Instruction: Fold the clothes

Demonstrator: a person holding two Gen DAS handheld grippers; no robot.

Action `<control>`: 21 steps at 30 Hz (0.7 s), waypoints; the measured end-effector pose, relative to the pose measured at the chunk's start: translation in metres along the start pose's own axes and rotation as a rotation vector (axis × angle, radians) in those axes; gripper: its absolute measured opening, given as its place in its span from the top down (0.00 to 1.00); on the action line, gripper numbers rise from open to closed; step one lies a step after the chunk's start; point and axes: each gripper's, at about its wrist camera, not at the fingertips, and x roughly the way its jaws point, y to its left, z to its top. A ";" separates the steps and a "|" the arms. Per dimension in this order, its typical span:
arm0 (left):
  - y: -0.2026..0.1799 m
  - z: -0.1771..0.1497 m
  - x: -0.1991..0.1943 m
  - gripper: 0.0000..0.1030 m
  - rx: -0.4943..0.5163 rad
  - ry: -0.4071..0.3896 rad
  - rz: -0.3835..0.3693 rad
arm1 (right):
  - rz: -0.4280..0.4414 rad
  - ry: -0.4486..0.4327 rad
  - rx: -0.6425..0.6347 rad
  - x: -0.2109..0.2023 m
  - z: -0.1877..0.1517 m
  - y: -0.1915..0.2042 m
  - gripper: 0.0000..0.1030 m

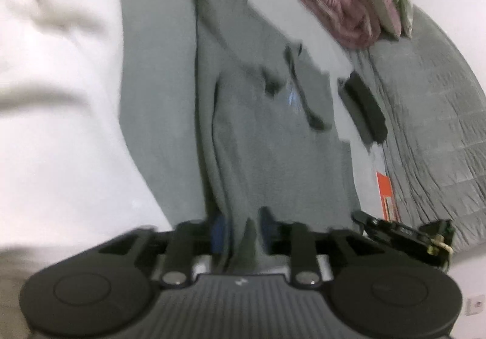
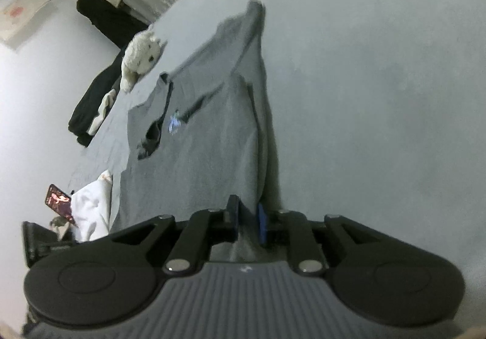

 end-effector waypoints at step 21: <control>-0.100 -0.028 0.035 0.01 0.660 -0.329 0.216 | -0.174 -0.245 -0.719 0.051 -0.041 0.104 0.17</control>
